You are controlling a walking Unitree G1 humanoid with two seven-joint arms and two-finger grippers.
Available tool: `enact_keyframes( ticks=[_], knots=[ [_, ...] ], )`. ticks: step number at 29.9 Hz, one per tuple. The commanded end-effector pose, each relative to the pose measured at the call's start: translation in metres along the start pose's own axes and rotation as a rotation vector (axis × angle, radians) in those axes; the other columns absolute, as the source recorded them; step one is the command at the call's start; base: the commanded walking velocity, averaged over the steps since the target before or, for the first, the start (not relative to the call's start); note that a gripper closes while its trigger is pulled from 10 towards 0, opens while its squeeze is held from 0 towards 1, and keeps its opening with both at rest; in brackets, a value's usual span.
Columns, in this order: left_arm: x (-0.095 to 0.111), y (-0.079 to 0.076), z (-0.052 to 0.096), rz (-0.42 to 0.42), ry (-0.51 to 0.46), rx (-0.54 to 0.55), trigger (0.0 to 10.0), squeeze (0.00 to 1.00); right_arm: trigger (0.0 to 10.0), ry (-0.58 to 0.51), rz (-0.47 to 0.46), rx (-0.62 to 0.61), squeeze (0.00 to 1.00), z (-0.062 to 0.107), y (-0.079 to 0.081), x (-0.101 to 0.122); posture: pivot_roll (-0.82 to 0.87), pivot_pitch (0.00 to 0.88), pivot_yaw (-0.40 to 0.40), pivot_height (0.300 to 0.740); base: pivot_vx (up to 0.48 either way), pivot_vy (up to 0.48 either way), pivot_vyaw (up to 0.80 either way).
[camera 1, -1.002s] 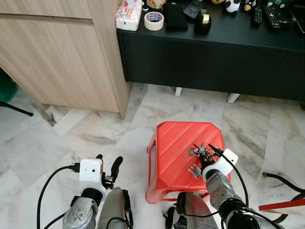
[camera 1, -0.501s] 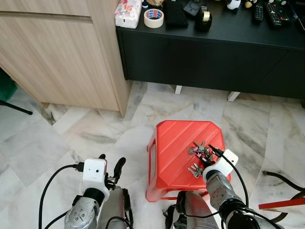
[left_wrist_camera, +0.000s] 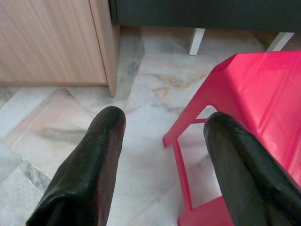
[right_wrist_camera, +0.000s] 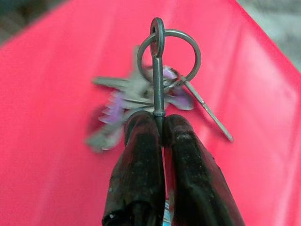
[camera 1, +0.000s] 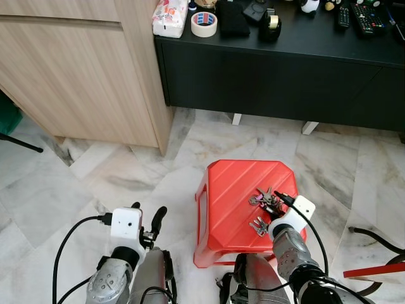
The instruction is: Hang keys on a hook
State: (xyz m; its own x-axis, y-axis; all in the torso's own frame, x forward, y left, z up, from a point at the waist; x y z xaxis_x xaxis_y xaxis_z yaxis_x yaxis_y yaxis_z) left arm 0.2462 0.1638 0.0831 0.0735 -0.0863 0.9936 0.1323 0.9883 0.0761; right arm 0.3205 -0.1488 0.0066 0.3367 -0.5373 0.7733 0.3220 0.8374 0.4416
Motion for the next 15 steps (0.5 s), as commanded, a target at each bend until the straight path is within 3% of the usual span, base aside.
enact_keyframes(
  ticks=[1,7,12,15],
  knots=[
    [-0.011,0.0,0.001,-0.004,0.038,0.01,10.0,0.0,0.0,0.004,0.022,-0.006,0.0,0.004,-0.007,-0.009,0.1,0.25,-0.076,0.646,0.0,0.0,0.0],
    [-0.01,0.0,-0.009,-0.001,0.021,0.012,10.0,0.0,0.0,-0.082,0.117,0.037,0.0,0.011,-0.006,-0.009,0.09,0.21,-0.082,0.646,0.0,0.0,0.0],
    [-0.011,0.002,-0.017,0.002,0.016,0.019,10.0,0.0,0.0,-0.117,0.137,0.048,0.0,0.013,-0.007,-0.005,0.08,0.184,-0.085,0.646,0.0,0.0,0.0],
    [-0.015,0.001,-0.025,0.007,0.015,0.024,10.0,0.0,0.0,-0.202,0.184,0.088,0.0,0.015,-0.001,0.009,0.06,0.145,-0.089,0.646,0.0,0.0,0.0]
  ],
)
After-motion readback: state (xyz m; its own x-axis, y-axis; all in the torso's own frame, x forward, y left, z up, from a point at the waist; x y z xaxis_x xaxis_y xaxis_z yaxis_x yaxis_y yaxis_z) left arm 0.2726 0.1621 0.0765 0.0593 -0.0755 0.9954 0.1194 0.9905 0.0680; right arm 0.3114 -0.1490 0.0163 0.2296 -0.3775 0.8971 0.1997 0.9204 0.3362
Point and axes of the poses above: a point about 5 cm out from each wrist's last joint towards the gripper, its own z axis pointing back from the gripper into the wrist, its own x axis along the axis of the wrist's last joint, y = z × x, the point moved 1 cm from there along -z, pointing out of the wrist towards the gripper, and after that the axes turned 2 degrees about -z, right-handed, at the moved point
